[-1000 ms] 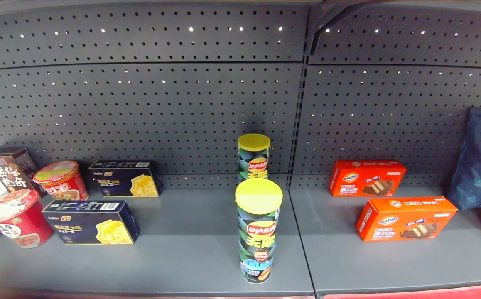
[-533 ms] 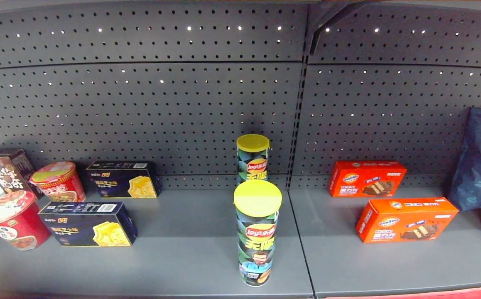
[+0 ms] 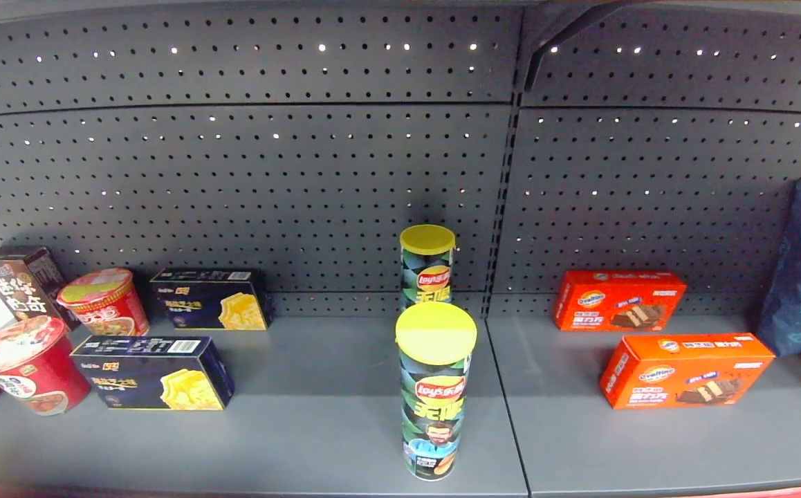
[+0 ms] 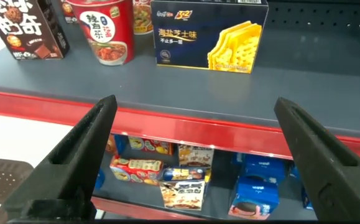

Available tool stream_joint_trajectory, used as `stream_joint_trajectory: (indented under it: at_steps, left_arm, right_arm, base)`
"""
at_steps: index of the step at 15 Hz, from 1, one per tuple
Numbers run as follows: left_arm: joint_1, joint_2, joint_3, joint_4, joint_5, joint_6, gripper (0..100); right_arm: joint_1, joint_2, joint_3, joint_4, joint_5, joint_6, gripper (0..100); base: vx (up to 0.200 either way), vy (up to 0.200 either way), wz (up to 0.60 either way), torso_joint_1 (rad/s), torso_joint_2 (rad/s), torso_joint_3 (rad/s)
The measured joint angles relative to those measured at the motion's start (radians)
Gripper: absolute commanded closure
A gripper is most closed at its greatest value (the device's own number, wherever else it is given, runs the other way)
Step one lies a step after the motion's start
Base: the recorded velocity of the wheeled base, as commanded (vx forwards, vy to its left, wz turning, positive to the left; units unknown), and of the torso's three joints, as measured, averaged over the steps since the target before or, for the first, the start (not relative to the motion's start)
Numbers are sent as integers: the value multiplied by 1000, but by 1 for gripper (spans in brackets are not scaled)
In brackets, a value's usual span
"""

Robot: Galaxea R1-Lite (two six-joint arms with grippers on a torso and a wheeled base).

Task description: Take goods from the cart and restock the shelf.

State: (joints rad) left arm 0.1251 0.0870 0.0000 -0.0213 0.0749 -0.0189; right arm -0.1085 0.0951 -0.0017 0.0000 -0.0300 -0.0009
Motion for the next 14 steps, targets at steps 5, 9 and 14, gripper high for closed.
stream_joint_trajectory:
  at_steps: [5,9,14]
  left_arm:
    - [0,0,0,0,-3,1,0]
    - [0,0,0,0,-3,1,0]
    - [1,0,0,0,-3,1,0]
  right_arm:
    - [0,0,0,1,0,0,0]
    - [0,0,0,1,0,0,0]
    - [0,0,0,0,-1,0,0]
  base:
    - [0,0,0,0,0,0]
    - [0,0,0,0,0,0]
    - [0,0,0,0,0,0]
